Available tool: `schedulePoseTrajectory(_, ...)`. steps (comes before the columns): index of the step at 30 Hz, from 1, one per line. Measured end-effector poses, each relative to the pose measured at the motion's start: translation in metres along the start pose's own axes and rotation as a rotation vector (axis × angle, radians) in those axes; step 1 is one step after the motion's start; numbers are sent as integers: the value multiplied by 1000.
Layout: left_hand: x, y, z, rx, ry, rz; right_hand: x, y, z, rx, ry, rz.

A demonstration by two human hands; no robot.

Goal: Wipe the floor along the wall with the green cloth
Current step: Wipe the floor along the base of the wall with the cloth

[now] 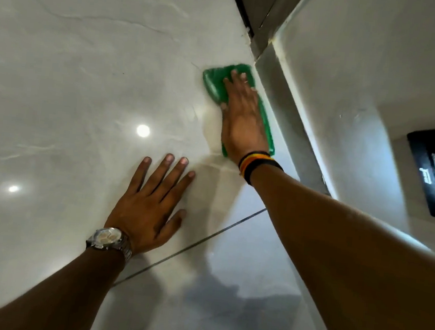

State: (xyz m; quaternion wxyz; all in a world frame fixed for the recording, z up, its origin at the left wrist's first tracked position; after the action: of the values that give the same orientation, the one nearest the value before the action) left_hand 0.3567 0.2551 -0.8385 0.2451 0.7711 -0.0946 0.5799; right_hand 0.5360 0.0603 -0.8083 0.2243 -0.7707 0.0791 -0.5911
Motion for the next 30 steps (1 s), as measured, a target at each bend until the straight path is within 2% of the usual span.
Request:
schedulePoseTrajectory(3, 3, 1, 1, -3, -11, 3, -4, 10, -56, 188, -131, -89)
schedulePoseTrajectory(4, 4, 2, 1, 0, -12, -5, -3, 17, -76, 165, -137, -87)
schedulePoseTrajectory(6, 4, 1, 0, 1, -2, -19, 2, 31, -94, 4, -81, -58)
schedulePoseTrajectory(9, 2, 0, 0, -11, 23, -43, 6, 30, -66, -165, 24, 5)
schedulePoseTrajectory(15, 0, -1, 0, -24, 16, -81, -4, -16, 47, -155, 94, 45)
schedulePoseTrajectory(18, 0, -1, 0, -24, 15, -83, -6, -34, 58, 18, -2, -11)
schedulePoseTrajectory(21, 0, -2, -1, -37, 11, -79, -13, -29, 6, 270, -125, -121)
schedulePoseTrajectory(23, 1, -2, -1, -41, 6, -68, -12, -8, -29, 203, -100, -122)
schedulePoseTrajectory(25, 1, -2, -1, -40, 13, -73, -4, 10, -35, 3, -29, -33)
schedulePoseTrajectory(27, 1, -2, 0, -32, 26, -88, 2, 10, -12, -127, 48, 37)
schedulePoseTrajectory(30, 1, -1, 0, -34, 37, -93, 1, -10, 42, -143, 71, 51)
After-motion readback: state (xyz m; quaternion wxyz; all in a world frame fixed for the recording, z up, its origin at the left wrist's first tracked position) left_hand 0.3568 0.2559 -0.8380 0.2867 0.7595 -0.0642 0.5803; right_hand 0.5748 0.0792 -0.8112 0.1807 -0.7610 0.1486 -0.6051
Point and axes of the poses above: each hand's wrist, its own z-axis towards the middle knuckle, its own x-axis out of the back of the hand, y = z × x, the point moved 1 cm from there along z, towards the middle knuckle, and after that the axes turned 9 degrees about -y, right-handed, at the moved point
